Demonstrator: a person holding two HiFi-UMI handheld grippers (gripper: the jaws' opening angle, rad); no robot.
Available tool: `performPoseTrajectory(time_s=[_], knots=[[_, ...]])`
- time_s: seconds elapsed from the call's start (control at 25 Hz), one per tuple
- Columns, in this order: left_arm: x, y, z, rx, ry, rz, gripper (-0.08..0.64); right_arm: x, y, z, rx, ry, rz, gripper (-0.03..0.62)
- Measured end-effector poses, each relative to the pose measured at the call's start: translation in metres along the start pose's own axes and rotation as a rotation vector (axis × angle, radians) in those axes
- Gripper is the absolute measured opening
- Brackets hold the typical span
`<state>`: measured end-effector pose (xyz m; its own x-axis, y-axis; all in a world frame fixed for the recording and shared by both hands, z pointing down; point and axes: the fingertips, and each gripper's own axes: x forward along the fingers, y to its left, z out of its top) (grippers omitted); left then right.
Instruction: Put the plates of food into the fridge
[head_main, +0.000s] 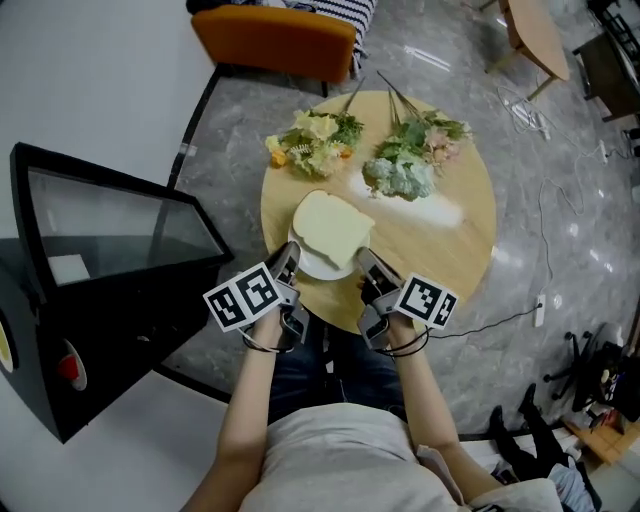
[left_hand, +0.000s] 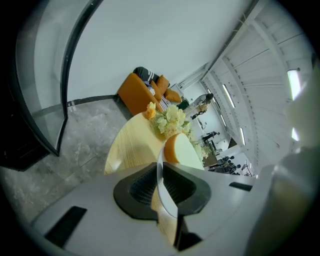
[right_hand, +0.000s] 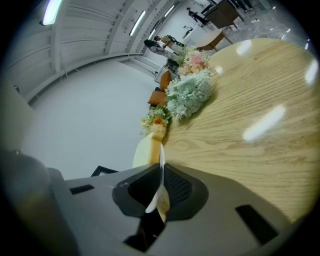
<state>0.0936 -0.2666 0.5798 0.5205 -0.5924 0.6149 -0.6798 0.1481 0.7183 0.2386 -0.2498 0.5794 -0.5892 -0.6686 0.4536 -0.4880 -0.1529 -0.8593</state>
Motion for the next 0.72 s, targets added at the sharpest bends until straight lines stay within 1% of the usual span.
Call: performPoseTrajectory(time_s=[0.2, 0.4, 0.56, 0.72], knots=[[-0.035, 0.004, -0.001, -0.065, -0.129, 0.028, 0.044, 0.001, 0.024, -0.010, -0.068, 0.094, 0.074, 0.031], [-0.079, 0.018, -0.020, -0.180, -0.270, 0.064, 0.044, 0.000, 0.045, -0.035, -0.160, 0.235, 0.141, 0.031], [-0.118, 0.036, -0.034, -0.262, -0.392, 0.104, 0.044, 0.006, 0.065, -0.065, -0.223, 0.353, 0.197, 0.029], [-0.166, 0.058, -0.050, -0.353, -0.522, 0.147, 0.043, 0.012, 0.087, -0.107, -0.280, 0.476, 0.255, 0.029]])
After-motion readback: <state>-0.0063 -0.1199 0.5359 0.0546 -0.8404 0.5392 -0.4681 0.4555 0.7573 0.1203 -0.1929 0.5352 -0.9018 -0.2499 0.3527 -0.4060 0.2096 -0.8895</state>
